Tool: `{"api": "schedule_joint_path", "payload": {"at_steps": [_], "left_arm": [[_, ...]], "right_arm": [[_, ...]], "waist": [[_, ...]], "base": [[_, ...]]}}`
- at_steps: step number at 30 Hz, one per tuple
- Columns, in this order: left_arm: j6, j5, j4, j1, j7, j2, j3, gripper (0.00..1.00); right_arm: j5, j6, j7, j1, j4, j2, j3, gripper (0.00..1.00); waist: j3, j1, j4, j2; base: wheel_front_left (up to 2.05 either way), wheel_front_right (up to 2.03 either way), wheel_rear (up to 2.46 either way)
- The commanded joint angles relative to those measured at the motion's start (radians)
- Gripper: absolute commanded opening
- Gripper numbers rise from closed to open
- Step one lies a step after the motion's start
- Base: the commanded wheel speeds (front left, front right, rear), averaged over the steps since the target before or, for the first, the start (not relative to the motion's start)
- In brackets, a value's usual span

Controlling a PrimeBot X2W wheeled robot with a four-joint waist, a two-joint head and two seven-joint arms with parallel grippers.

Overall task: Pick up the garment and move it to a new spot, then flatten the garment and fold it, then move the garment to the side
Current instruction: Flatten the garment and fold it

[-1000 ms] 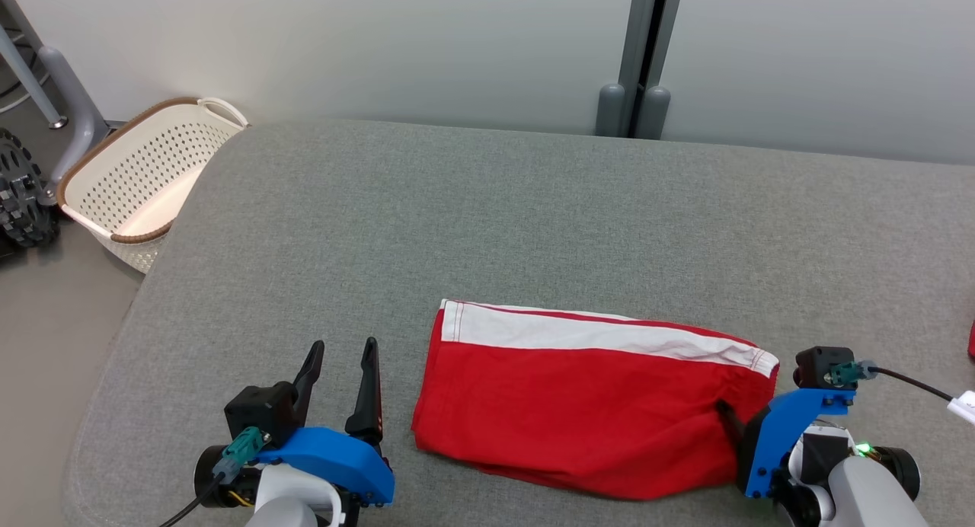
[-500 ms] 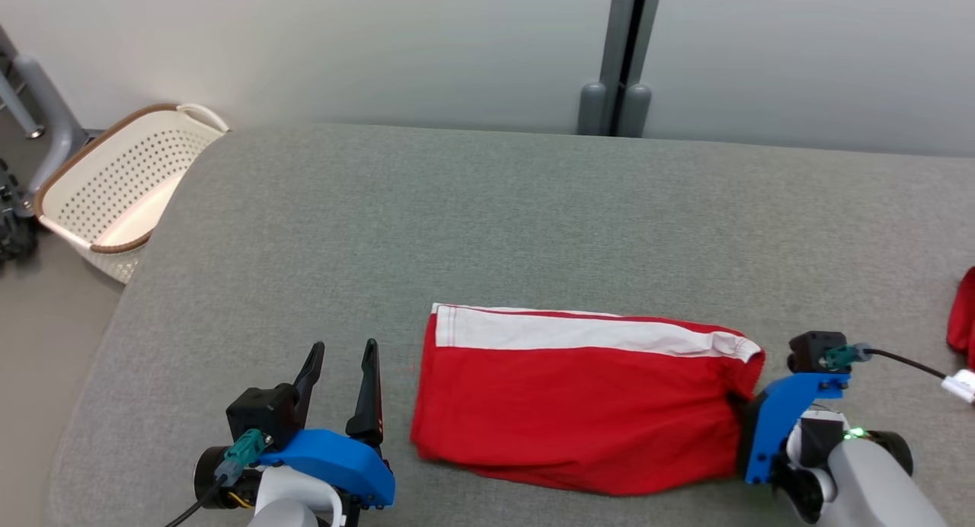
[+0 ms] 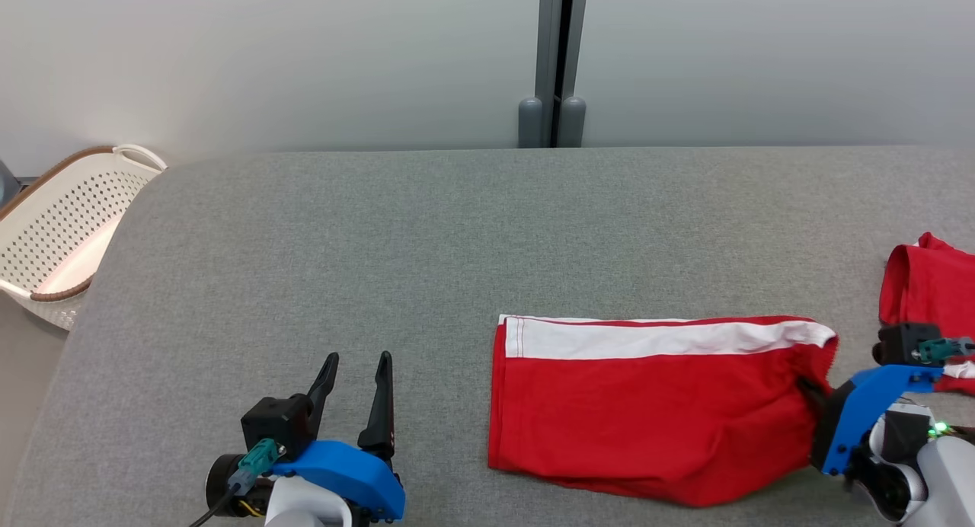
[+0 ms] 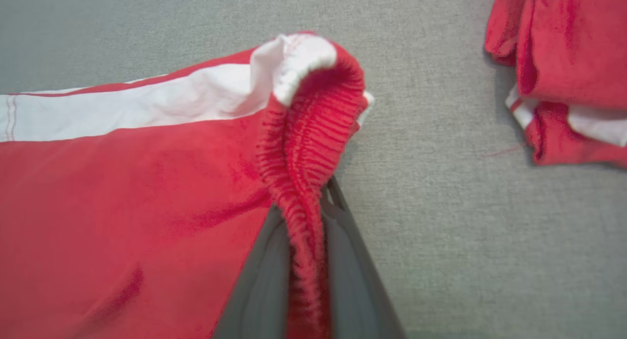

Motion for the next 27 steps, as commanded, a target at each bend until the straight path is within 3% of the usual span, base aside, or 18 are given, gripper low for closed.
{"api": "schedule_joint_path", "payload": {"at_steps": [1,9,14,25,27], "left_arm": [[-0.001,-0.001,0.002,0.009,-0.002,0.004,0.002,1.00],[-0.003,-0.002,-0.002,-0.004,0.003,0.002,-0.011,1.00],[-0.002,-0.004,-0.005,-0.014,0.004,0.000,-0.013,1.00],[-0.008,-0.005,0.003,-0.037,-0.001,-0.016,-0.016,1.00],[-0.010,-0.004,0.006,-0.042,-0.002,-0.021,-0.016,1.00]], "right_arm": [[0.036,0.000,0.008,0.016,-0.031,0.009,0.011,0.00],[0.158,0.001,0.049,0.050,-0.227,0.035,0.105,0.00],[0.191,0.001,0.070,0.038,-0.287,0.076,0.138,0.00],[0.160,0.001,0.069,-0.054,-0.167,0.173,0.165,0.00],[0.154,0.001,0.061,-0.073,-0.130,0.187,0.160,0.42]], "waist": [[-0.002,0.0001,-0.004,-0.0001],[0.004,0.0001,0.013,-0.0001],[0.016,0.0001,0.047,-0.0001],[0.050,0.0001,0.130,-0.0001],[0.054,0.0001,0.140,-0.0001]], "base": [[0.00,0.00,0.00],[0.00,0.00,0.00],[0.00,0.00,0.00],[0.00,0.00,0.00],[0.00,0.00,0.00]]}}
